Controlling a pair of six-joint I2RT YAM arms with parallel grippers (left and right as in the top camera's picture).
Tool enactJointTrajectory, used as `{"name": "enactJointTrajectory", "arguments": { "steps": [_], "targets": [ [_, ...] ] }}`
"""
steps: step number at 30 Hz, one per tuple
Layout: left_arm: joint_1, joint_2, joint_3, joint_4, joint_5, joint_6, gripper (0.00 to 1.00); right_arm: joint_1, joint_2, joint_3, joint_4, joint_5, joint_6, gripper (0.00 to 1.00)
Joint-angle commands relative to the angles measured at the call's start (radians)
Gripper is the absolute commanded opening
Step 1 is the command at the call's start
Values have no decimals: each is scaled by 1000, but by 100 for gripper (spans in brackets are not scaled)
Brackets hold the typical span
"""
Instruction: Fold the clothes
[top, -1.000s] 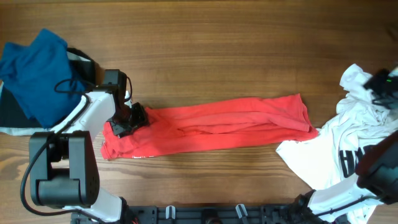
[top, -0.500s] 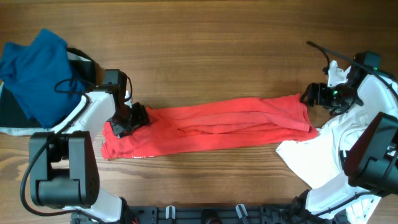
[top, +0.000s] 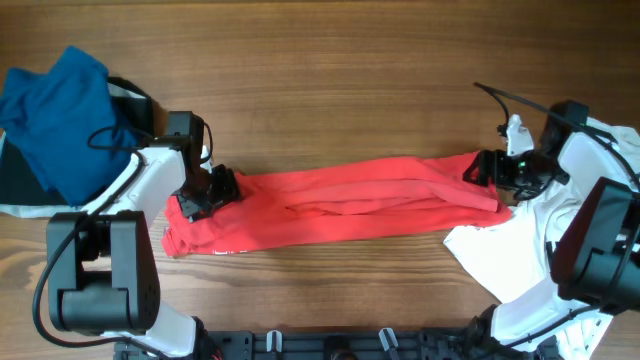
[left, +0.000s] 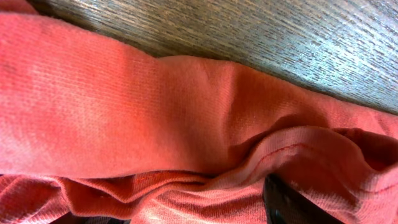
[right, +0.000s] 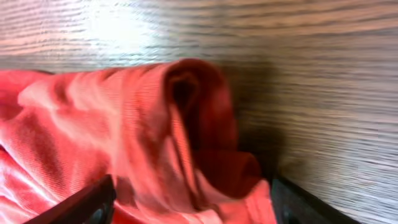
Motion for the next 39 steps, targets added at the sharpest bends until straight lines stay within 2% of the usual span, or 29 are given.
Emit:
{"name": "enactJointTrajectory", "arguments": {
  "steps": [1, 3, 5, 9, 13, 17, 20, 21, 27, 32, 39],
  "targets": [
    [4, 25, -25, 6, -67, 6, 68, 40, 11, -37, 6, -30, -18, 76],
    [4, 25, -25, 6, -67, 6, 69, 53, 11, -48, 8, -13, -23, 66],
    [4, 25, -25, 6, -67, 5, 68, 54, 11, -51, 8, -7, -24, 49],
    [4, 25, -25, 9, -63, 5, 67, 54, 11, -50, 36, -8, -13, 4],
    [3, 25, -24, 69, -8, 6, 65, 54, 11, -11, 77, -8, 48, 4],
    [3, 23, 30, 96, 12, 14, 73, 52, 11, 62, 129, -8, 174, 4],
    [3, 10, 107, 60, 16, 13, 89, 35, 11, 153, 150, -8, 284, 4],
    [3, 6, 129, 45, 16, 13, 90, 27, 11, 189, 148, -7, 299, 4],
    [3, -70, 179, -9, 19, 2, 97, 18, 11, 256, 124, 142, 290, 4],
    [4, -106, 179, -122, 19, 2, 100, 36, 11, 262, 98, 143, 277, 4],
    [4, -105, 179, -174, 19, 2, 100, 208, 11, 287, 42, 223, 331, 4]
  ]
}}
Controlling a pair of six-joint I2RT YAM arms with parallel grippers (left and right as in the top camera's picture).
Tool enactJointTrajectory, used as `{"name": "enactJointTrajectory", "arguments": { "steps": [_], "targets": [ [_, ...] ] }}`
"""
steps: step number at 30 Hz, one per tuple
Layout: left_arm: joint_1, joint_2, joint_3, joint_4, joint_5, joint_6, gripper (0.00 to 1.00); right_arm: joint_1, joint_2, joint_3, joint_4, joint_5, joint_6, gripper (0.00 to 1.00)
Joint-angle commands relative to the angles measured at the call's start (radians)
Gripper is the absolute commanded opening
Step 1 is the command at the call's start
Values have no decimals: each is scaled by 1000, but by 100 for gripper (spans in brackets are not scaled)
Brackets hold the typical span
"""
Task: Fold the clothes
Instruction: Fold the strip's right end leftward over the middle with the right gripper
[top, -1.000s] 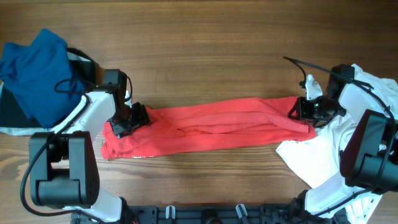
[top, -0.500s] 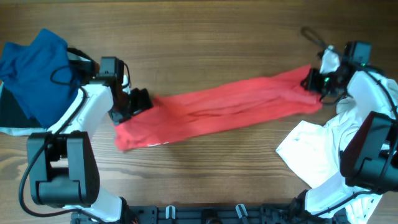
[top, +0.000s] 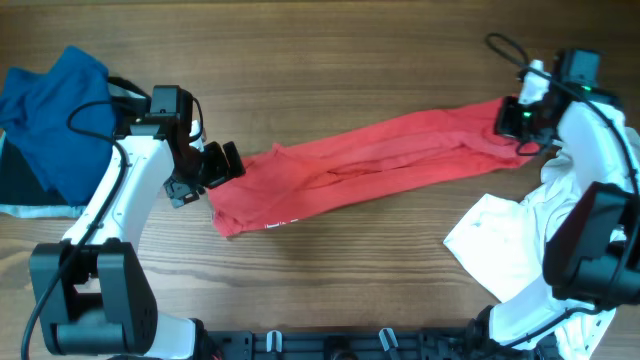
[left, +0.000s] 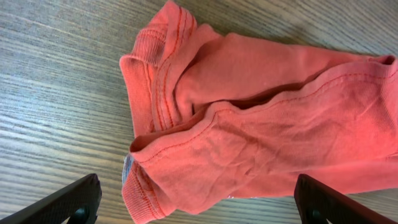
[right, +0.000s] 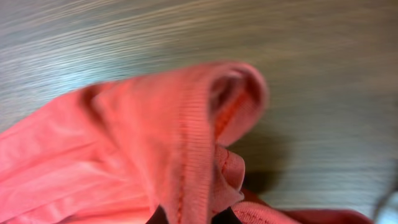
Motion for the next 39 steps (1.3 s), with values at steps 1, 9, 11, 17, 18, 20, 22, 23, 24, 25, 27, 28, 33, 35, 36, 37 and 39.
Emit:
{"name": "enactJointTrajectory", "arguments": {
  "steps": [1, 9, 11, 17, 18, 20, 22, 23, 24, 25, 27, 28, 33, 35, 36, 37, 39],
  "targets": [
    [5, -13, 12, -9, -6, -2, 100, 115, 11, 27, -13, 48, 61, 4],
    [5, -12, 7, -6, -6, 3, 100, 390, 11, 27, -28, 49, 177, 4],
    [5, -12, 7, -6, -6, 3, 100, 434, 11, 27, -15, 48, 200, 4],
    [5, -12, 7, -8, -6, 6, 100, 536, 11, 27, 11, 48, 227, 5],
    [5, -12, 7, -8, -6, 6, 100, 544, 11, 27, 13, 48, 228, 6],
    [5, -12, 7, -8, -6, 6, 100, 556, 11, 27, 12, 47, 227, 11],
    [5, -12, 7, -8, -6, 6, 100, 568, 11, 27, 11, 21, 226, 22],
    [5, -12, 7, -8, -6, 6, 100, 575, 11, 27, 11, 0, 223, 32],
    [5, -12, 7, -8, -6, 6, 100, 579, 11, 27, 12, -32, 211, 41],
    [5, -12, 7, -8, -6, 6, 100, 582, 11, 27, 12, -97, 153, 50],
    [5, -12, 7, -8, -6, 6, 100, 583, 11, 27, -3, -244, -10, 54],
    [5, -12, 7, -8, -7, 6, 100, 583, 11, 27, -16, -245, -38, 53],
    [5, -12, 7, -8, -7, 6, 100, 562, 11, 27, -61, 109, 171, 50],
    [5, -12, 7, -8, -6, 6, 100, 556, 11, 27, -84, 210, 239, 50],
    [5, -12, 7, -8, -6, 6, 100, 556, 11, 27, -89, 240, 263, 50],
    [5, -12, 7, -8, -6, 6, 100, 556, 11, 27, -94, 268, 289, 50],
    [5, -12, 7, -8, -6, 6, 100, 556, 11, 26, -93, 276, 307, 47]
  ]
}}
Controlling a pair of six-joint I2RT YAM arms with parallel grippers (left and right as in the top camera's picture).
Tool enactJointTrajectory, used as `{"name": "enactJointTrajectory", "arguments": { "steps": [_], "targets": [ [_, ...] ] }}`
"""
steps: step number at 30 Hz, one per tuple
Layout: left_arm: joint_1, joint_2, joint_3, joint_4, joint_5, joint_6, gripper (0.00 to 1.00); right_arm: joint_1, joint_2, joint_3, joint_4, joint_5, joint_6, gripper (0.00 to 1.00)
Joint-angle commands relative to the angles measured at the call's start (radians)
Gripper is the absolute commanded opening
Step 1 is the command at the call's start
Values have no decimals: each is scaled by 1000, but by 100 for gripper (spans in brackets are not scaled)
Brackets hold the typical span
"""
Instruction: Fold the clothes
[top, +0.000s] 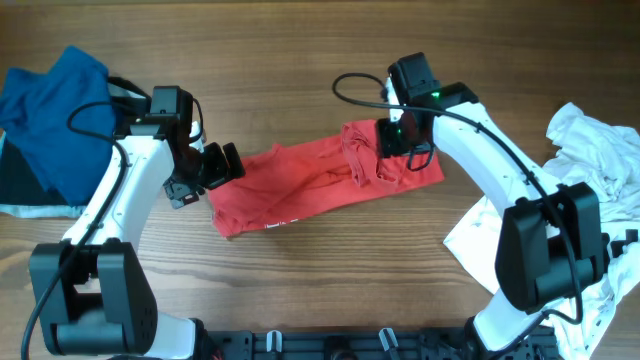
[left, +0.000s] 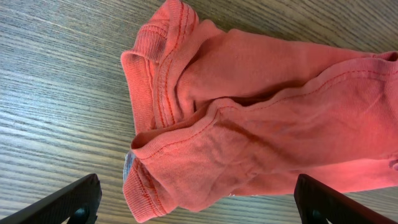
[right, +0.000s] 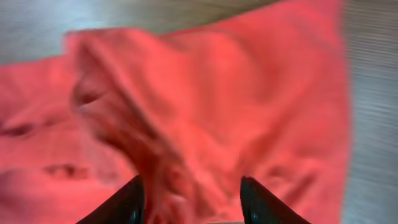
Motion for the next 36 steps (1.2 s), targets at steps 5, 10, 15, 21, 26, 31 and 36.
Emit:
{"name": "enactJointTrajectory", "arguments": {
  "steps": [5, 10, 15, 21, 26, 31, 36],
  "targets": [
    [5, -12, 6, -1, -6, 6, 100, 9, 13, -52, 35, 59, 85, 41],
    [5, -12, 6, -2, -6, 6, 100, 68, 39, -165, 144, -91, 76, 41],
    [5, -12, 6, -2, -6, 6, 100, 152, 69, -175, 242, -463, -182, 47],
    [5, -12, 6, -14, -6, 6, 100, 128, 27, -163, 267, -337, -69, 48],
    [5, -12, 6, -29, -14, 6, 100, 81, -118, -146, 213, -168, -41, 50],
    [5, -12, 6, -60, -117, 5, 100, 7, -256, -146, 87, 46, -46, 59],
    [5, -4, 4, -35, -118, -35, 100, -65, -243, -179, 9, 45, -79, 58]
  ]
}}
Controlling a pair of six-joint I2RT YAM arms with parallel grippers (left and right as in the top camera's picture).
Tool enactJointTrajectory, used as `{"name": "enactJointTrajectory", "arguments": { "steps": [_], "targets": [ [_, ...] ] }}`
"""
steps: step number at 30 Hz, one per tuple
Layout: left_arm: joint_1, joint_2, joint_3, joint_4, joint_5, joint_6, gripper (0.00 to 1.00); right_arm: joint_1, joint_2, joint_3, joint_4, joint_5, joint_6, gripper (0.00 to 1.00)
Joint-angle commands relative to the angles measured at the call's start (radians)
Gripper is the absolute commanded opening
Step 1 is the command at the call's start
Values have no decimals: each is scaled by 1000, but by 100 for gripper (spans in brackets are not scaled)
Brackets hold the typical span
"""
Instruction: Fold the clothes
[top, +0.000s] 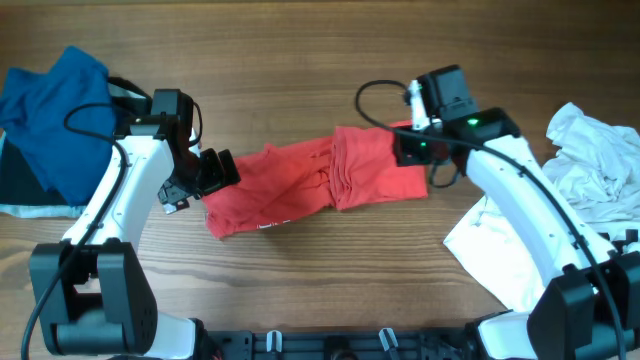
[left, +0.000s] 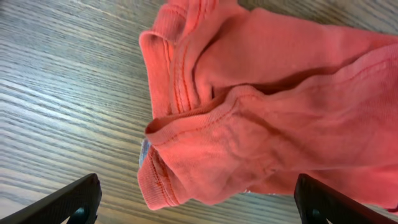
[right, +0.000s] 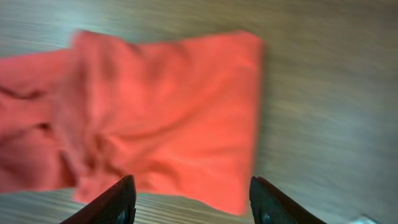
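Observation:
The red garment (top: 320, 185) lies across the middle of the table. Its right part (top: 380, 175) is doubled back over itself as a flat flap. My left gripper (top: 207, 172) hovers open just above the garment's bunched left end (left: 186, 143), both fingers (left: 78, 199) clear of the cloth. My right gripper (top: 418, 148) is open above the flap's right edge (right: 249, 112), nothing between its fingertips (right: 280, 202).
A blue pile of clothes (top: 60, 110) sits at the far left. White clothes (top: 590, 150) are heaped at the right edge, and another white garment (top: 495, 250) lies at the front right. Bare wood (top: 300, 60) runs behind the red garment.
My right gripper has moved a little right and away from the cloth. The doubled-over right part, then rumpled under it, now lies flatter. The left gripper has barely shifted.
Both grippers were first low on the ends of the stretched-out red garment. Then the left was open off the left end while the right, shut, held the right end at the far right. Then that end was over the middle. Now it lies folded and released.

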Motion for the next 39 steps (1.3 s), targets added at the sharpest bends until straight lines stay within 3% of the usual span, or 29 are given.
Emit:
{"name": "enactJointTrajectory", "arguments": {
  "steps": [1, 9, 14, 18, 29, 39],
  "targets": [
    [5, 4, 4, 16, -24, -43, 100, -13, 33, -34, -6, 43, -23, 55],
    [5, 47, -79, 61, 4, -46, 100, -13, 217, -112, 37, 62, -44, 51],
    [5, 48, -112, 84, 13, -45, 100, -19, 303, -112, 33, 292, 30, 55],
    [5, 48, -112, 85, 13, -45, 100, -72, 308, -112, 32, 358, 95, 57],
    [4, 48, -113, 93, 83, -44, 100, -105, 308, -112, 45, 331, 83, 61],
    [4, 50, -294, 356, 288, -42, 100, -106, 308, -112, 50, 312, 83, 63]
  ]
}}
